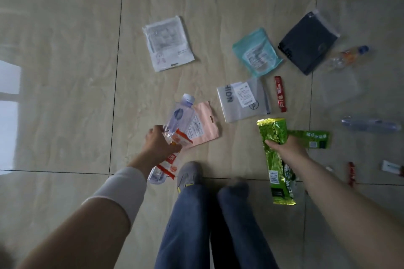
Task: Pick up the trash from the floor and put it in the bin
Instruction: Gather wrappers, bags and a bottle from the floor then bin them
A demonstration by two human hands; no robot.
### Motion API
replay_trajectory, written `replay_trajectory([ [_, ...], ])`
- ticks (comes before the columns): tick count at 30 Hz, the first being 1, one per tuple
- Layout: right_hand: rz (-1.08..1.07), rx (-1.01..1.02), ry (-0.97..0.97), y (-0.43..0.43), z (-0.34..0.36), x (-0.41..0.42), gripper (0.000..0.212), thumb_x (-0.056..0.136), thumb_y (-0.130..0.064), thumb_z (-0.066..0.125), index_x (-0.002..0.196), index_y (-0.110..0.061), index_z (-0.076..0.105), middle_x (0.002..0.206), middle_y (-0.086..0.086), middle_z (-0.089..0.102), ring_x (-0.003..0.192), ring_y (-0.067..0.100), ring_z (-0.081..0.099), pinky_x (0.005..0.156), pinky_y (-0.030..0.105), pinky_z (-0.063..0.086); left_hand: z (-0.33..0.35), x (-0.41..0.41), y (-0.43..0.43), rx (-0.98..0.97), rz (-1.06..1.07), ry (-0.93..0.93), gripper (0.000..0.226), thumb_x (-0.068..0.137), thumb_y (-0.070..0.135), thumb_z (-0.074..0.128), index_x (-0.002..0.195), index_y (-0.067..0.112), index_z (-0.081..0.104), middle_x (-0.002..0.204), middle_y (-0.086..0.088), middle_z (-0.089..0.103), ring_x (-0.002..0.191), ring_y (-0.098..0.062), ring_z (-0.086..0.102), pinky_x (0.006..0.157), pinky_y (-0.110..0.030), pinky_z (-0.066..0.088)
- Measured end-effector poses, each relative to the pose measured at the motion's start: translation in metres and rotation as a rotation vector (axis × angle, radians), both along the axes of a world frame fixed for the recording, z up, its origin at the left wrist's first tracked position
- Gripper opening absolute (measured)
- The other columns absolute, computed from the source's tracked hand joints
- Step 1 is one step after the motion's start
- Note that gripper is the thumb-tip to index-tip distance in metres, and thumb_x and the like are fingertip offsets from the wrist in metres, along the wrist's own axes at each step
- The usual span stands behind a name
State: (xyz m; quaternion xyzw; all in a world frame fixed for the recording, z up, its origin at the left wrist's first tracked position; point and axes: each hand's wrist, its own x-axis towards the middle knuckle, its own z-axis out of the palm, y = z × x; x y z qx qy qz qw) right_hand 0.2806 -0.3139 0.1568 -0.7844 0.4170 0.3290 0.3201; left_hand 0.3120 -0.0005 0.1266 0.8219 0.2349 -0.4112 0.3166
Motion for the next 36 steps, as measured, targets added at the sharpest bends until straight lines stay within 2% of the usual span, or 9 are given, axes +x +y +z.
replay_trajectory([
  [6, -0.126, 0.016, 0.058, 0.002, -0.036, 0.014, 0.061, 0.082, -0.030, 0.069, 0.127, 0.005, 0.045, 0.130, 0.023, 0.053, 0.113, 0.036, 0.053, 0.083, 0.034, 0.042, -0.027, 0.008, -0.014, 0.016, -0.272, 0.059, 0.079, 0.071, 0.035, 0.076, 0.137, 0.018, 0.036, 0.145, -0.011, 0.027, 0.134, -0.030, 0.025, 0.107, -0.040, 0.033],
  [9, -0.092, 0.041, 0.061, 0.001, -0.076, 0.024, 0.035, 0.082, -0.031, 0.069, 0.100, -0.003, 0.059, 0.112, 0.021, 0.065, 0.080, 0.024, 0.057, 0.071, 0.028, 0.042, -0.064, 0.013, -0.025, -0.011, -0.382, 0.037, 0.079, 0.073, 0.035, 0.075, 0.137, 0.019, 0.034, 0.154, -0.010, 0.008, 0.142, -0.032, 0.007, 0.114, -0.042, 0.025],
  [11, -0.038, 0.020, 0.036, -0.003, -0.111, 0.040, 0.029, 0.081, -0.031, 0.070, 0.089, -0.004, 0.063, 0.103, 0.020, 0.069, 0.072, 0.024, 0.060, 0.063, 0.025, 0.041, -0.100, 0.022, -0.034, -0.016, -0.477, -0.009, 0.079, 0.074, 0.033, 0.074, 0.138, 0.017, 0.031, 0.157, -0.012, -0.006, 0.144, -0.036, -0.004, 0.117, -0.044, 0.019],
  [15, 0.079, -0.067, -0.094, -0.021, -0.173, 0.086, 0.040, 0.074, -0.032, 0.077, 0.098, 0.000, 0.068, 0.108, 0.022, 0.068, 0.100, 0.031, 0.062, 0.079, 0.029, 0.046, -0.165, 0.041, -0.047, -0.028, -0.663, -0.071, 0.076, 0.074, 0.032, 0.073, 0.138, 0.019, 0.034, 0.157, -0.012, -0.019, 0.145, -0.037, -0.010, 0.116, -0.046, 0.020],
  [18, 0.224, -0.188, -0.171, -0.036, -0.204, 0.115, 0.057, 0.069, -0.038, 0.079, 0.107, 0.002, 0.066, 0.135, 0.016, 0.048, 0.127, 0.033, 0.039, 0.107, 0.038, 0.035, -0.198, 0.047, -0.051, 0.051, -0.813, -0.168, 0.075, 0.072, 0.034, 0.075, 0.135, 0.019, 0.038, 0.156, -0.017, -0.021, 0.145, -0.037, -0.011, 0.115, -0.046, 0.020],
  [23, 0.346, -0.297, -0.168, -0.043, -0.239, 0.125, 0.052, 0.073, -0.037, 0.076, 0.107, 0.000, 0.066, 0.148, 0.014, 0.031, 0.133, 0.035, 0.029, 0.109, 0.036, 0.027, -0.217, 0.040, -0.055, 0.175, -0.891, -0.150, 0.086, 0.067, 0.054, 0.073, 0.137, 0.028, 0.032, 0.156, -0.012, -0.026, 0.143, -0.030, -0.027, 0.113, -0.061, -0.005],
  [28, 0.310, -0.433, -0.218, -0.027, -0.244, 0.117, 0.037, 0.077, -0.023, 0.073, 0.102, 0.001, 0.062, 0.128, 0.020, 0.046, 0.118, 0.037, 0.042, 0.097, 0.040, 0.039, -0.201, 0.026, -0.065, 0.264, -0.826, -0.251, 0.084, 0.070, 0.050, 0.070, 0.141, 0.030, 0.031, 0.155, -0.005, 0.013, 0.139, -0.026, 0.020, 0.106, -0.044, 0.027],
  [32, 0.258, -0.451, -0.267, -0.027, -0.233, 0.117, 0.042, 0.076, -0.017, 0.074, 0.110, -0.005, 0.052, 0.114, 0.020, 0.062, 0.105, 0.039, 0.058, 0.081, 0.042, 0.046, -0.194, 0.021, -0.068, 0.333, -0.868, -0.250, 0.080, 0.074, 0.046, 0.068, 0.141, 0.022, 0.032, 0.141, -0.006, 0.036, 0.126, -0.027, 0.037, 0.101, -0.040, 0.031],
  [36, 0.130, -0.459, -0.284, -0.033, -0.206, 0.115, 0.064, 0.072, -0.020, 0.079, 0.123, -0.006, 0.044, 0.113, 0.021, 0.067, 0.101, 0.039, 0.063, 0.076, 0.042, 0.049, -0.177, 0.024, -0.061, 0.321, -0.867, -0.351, 0.080, 0.034, 0.032, 0.093, 0.103, 0.000, 0.067, 0.089, -0.023, 0.065, 0.080, -0.042, 0.063, 0.072, -0.049, 0.051],
])
